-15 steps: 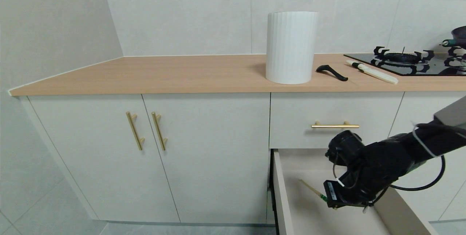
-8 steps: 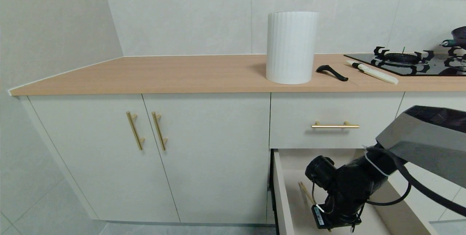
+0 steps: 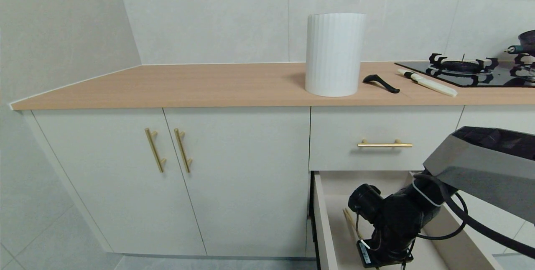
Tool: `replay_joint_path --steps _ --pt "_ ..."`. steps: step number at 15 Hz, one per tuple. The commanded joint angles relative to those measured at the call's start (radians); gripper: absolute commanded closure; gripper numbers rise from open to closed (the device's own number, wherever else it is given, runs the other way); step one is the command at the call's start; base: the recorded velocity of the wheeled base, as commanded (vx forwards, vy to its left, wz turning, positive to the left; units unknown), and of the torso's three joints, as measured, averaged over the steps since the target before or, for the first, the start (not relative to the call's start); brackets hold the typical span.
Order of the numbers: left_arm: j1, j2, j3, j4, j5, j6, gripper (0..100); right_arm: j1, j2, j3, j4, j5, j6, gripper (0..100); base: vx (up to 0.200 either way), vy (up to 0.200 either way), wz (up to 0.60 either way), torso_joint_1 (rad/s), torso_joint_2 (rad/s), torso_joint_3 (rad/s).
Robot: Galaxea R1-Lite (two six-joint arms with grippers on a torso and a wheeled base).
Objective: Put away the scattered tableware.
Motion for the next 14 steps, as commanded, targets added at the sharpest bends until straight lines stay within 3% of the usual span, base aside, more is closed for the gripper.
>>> replay_joint_path --steps 1,6,8,14 --pt "0.000 0.000 0.000 0.001 0.000 0.000 0 0.000 -0.002 -0.001 0.000 0.001 0.000 0 0.000 0.000 0.00 0.000 0.00 0.000" --pt "0.000 0.000 0.000 -0.001 0.000 0.000 0 0.000 -0.006 0.001 0.000 0.004 0.001 0 0.000 0.000 0.00 0.000 0.00 0.000" --pt "0.000 0.000 0.000 0.001 0.000 0.000 0 -0.006 -0.071 0.013 0.014 0.050 0.001 0 0.000 0.000 0.00 0.000 0.00 0.000" --pt "0.000 0.000 0.000 0.001 0.000 0.000 0 -0.147 -0.628 0.024 0.157 0.178 -0.043 0 0.000 0.000 0.00 0.000 0.00 0.000"
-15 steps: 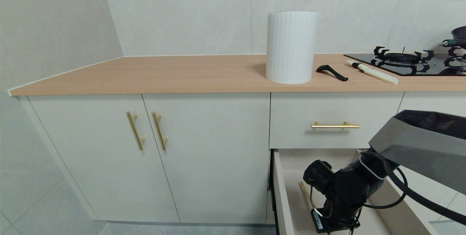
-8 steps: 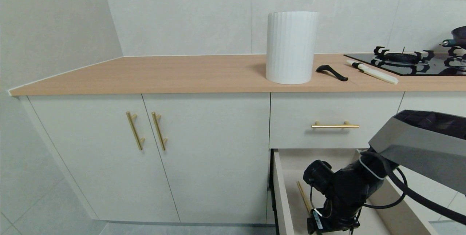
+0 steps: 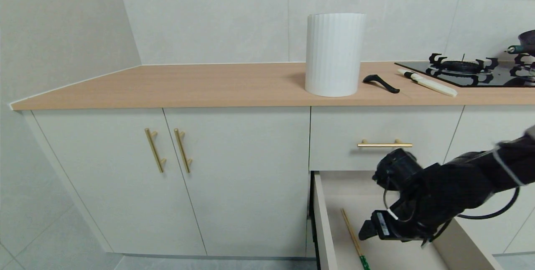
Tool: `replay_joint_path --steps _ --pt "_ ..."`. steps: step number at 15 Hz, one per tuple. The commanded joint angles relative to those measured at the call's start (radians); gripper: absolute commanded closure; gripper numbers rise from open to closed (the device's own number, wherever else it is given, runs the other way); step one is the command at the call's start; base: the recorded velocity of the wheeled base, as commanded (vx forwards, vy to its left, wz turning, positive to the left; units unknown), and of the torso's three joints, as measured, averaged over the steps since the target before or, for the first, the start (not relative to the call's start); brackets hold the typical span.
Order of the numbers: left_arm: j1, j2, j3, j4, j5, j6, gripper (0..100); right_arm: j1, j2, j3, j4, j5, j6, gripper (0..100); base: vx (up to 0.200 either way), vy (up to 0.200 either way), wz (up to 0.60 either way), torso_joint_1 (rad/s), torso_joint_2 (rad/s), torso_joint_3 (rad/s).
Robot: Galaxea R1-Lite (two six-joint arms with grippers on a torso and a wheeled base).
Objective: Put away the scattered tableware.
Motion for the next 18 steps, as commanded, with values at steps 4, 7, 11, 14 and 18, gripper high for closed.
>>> replay_joint_path --steps 4,7,11,14,18 --pt "0.000 0.000 0.000 0.001 0.000 0.000 0 -0.126 -0.526 0.001 0.117 0.038 -0.103 0 0.000 0.000 0.00 0.000 0.00 0.000" --pt "0.000 0.000 0.000 -0.001 0.000 0.000 0 -0.128 -0.604 -0.001 0.123 0.031 -0.125 0 0.000 0.000 0.00 0.000 0.00 0.000" --pt "0.000 0.000 0.000 -0.001 0.000 0.000 0 -0.128 -0.631 0.008 0.124 0.029 -0.162 0 0.000 0.000 0.00 0.000 0.00 0.000" --pt "0.000 0.000 0.000 -0.001 0.000 0.000 0 -0.128 -0.634 0.024 0.123 0.024 -0.194 0 0.000 0.000 0.00 0.014 -0.06 -0.048" --pt "0.000 0.000 0.000 0.001 0.000 0.000 0 -0.128 -0.633 0.030 0.121 0.024 -0.195 0 0.000 0.000 0.00 0.082 -0.30 -0.263"
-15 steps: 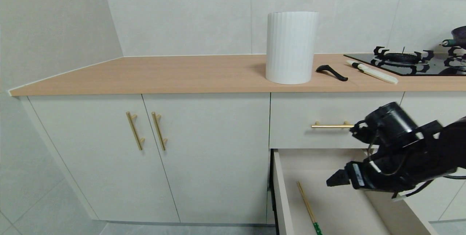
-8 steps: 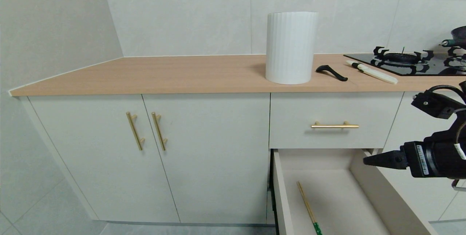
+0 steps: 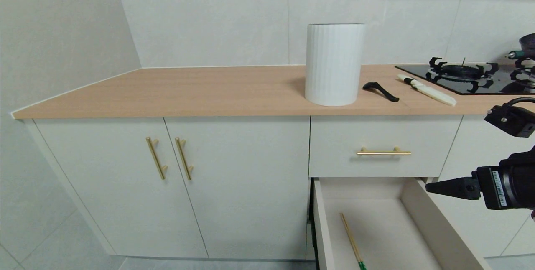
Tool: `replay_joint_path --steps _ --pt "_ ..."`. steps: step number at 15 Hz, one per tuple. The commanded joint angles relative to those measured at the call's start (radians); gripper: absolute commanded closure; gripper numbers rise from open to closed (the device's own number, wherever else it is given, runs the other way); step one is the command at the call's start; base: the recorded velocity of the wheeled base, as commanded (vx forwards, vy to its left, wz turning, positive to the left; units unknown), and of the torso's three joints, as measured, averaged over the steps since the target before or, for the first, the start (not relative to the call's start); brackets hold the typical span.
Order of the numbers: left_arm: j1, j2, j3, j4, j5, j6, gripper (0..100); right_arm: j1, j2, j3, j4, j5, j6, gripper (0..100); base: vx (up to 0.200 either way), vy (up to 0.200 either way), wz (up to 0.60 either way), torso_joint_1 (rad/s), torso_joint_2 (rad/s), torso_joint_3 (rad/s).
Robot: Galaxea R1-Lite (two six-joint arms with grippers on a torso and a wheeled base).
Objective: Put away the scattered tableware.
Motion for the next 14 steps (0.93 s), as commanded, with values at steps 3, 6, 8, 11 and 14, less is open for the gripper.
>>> replay_joint_path --steps 3,6,8,11,14 --pt "0.000 0.000 0.000 -0.001 0.000 0.000 0 0.001 0.005 0.003 -0.002 0.001 0.000 0 0.000 0.000 0.00 0.173 -0.52 -0.294" --pt "0.000 0.000 0.000 0.001 0.000 0.000 0 0.001 0.006 0.012 -0.006 0.001 -0.013 0 0.000 0.000 0.00 0.178 -0.46 -0.292" --pt "0.000 0.000 0.000 -0.001 0.000 0.000 0 0.001 0.011 0.023 -0.007 -0.006 -0.033 0 0.000 0.000 0.00 0.188 -0.46 -0.286" --pt "0.000 0.000 0.000 0.001 0.000 0.000 0 0.001 0.011 0.023 -0.007 -0.007 -0.035 0 0.000 0.000 0.00 0.198 -0.47 -0.279" --pt "0.000 0.000 0.000 0.001 0.000 0.000 0 -0.005 0.025 0.023 -0.007 -0.012 -0.035 0 0.000 0.000 0.00 0.175 -0.41 -0.238"
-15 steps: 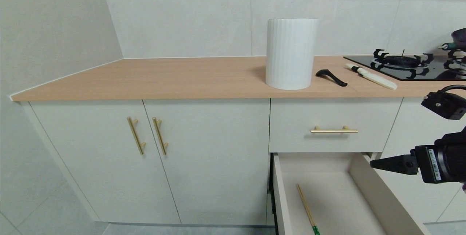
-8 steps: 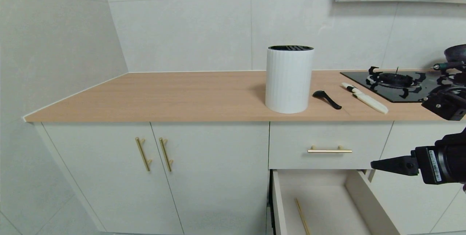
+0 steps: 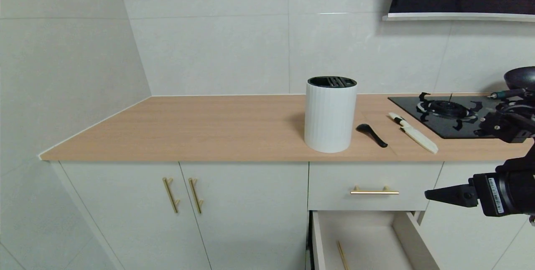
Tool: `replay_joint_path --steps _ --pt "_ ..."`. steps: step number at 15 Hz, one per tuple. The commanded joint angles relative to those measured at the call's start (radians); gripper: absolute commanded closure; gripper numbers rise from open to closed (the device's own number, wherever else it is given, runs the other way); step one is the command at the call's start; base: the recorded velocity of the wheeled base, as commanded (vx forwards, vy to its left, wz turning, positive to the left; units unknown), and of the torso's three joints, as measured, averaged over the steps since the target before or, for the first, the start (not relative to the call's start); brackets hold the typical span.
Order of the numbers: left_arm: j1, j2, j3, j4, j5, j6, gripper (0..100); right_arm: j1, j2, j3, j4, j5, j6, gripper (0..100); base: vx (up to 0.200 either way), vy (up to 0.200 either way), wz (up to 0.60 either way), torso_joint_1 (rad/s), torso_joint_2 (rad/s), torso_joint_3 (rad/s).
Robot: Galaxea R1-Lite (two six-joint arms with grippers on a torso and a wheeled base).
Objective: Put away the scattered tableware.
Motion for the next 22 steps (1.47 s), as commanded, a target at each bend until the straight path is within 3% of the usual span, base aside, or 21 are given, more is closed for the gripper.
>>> replay_joint_path --steps 1,3,5,7,13,16,19,22 --pt "0.000 0.000 0.000 -0.001 0.000 0.000 0 -0.021 0.021 -0.001 -0.002 -0.003 -0.001 0 0.000 0.000 0.00 0.076 -0.16 -0.090" --pt "0.000 0.000 0.000 0.001 0.000 0.000 0 -0.059 0.081 -0.001 -0.043 -0.007 -0.038 0 0.000 0.000 0.00 0.021 -0.04 -0.025" --pt "0.000 0.000 0.000 -0.001 0.000 0.000 0 -0.162 0.278 -0.015 -0.287 -0.009 -0.115 0 0.000 0.000 0.00 0.000 0.00 0.000" --pt "0.000 0.000 0.000 -0.001 0.000 0.000 0 -0.186 0.471 -0.082 -0.475 -0.015 -0.153 0 0.000 0.000 0.00 0.000 0.00 0.000" --pt "0.000 0.000 0.000 -0.001 0.000 0.000 0 -0.186 0.764 -0.412 -0.485 -0.012 -0.190 0 0.000 0.000 0.00 0.000 0.00 0.000" --pt "0.000 0.000 0.000 0.001 0.000 0.000 0 -0.180 0.841 -0.421 -0.527 -0.021 -0.192 0 0.000 0.000 0.00 0.000 0.00 0.000" --pt "0.000 0.000 0.000 -0.001 0.000 0.000 0 -0.182 0.907 -0.409 -0.760 -0.046 -0.184 0 0.000 0.000 0.00 0.000 0.00 0.000" --pt "0.000 0.000 0.000 0.001 0.000 0.000 0 -0.182 0.940 -0.403 -0.821 -0.064 -0.187 0 0.000 0.000 0.00 0.000 0.00 0.000"
